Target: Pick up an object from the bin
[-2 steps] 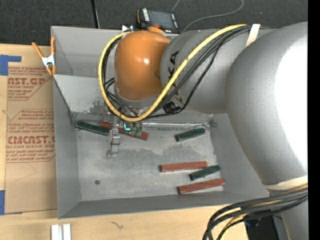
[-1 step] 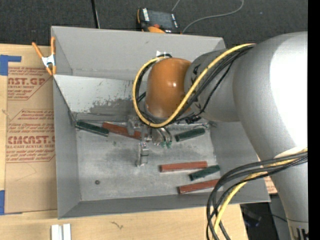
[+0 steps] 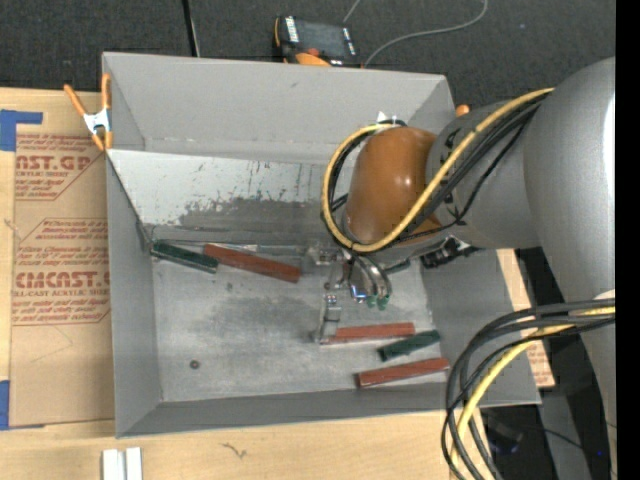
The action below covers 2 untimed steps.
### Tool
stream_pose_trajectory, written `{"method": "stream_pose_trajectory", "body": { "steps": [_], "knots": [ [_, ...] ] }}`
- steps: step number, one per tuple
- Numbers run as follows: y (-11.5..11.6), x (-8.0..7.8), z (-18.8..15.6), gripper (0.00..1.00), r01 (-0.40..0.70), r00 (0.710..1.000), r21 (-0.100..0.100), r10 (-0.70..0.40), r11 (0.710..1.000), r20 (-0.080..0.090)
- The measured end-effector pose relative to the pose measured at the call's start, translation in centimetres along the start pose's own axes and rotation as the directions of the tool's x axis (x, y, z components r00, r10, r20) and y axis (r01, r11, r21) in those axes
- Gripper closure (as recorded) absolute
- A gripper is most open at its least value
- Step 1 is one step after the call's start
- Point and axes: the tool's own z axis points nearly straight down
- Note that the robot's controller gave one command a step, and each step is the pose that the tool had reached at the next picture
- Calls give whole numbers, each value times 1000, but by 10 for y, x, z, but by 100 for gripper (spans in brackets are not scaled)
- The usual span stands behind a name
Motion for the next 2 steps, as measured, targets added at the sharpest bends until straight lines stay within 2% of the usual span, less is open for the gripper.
{"method": "stream_pose_trajectory", "body": {
  "steps": [1,2],
  "knots": [
    [-113,-28,12,0,-31,1000,2,31,1000,3],
    [-108,-28,12,100,-25,1000,-2,25,1000,3]
  ]
}}
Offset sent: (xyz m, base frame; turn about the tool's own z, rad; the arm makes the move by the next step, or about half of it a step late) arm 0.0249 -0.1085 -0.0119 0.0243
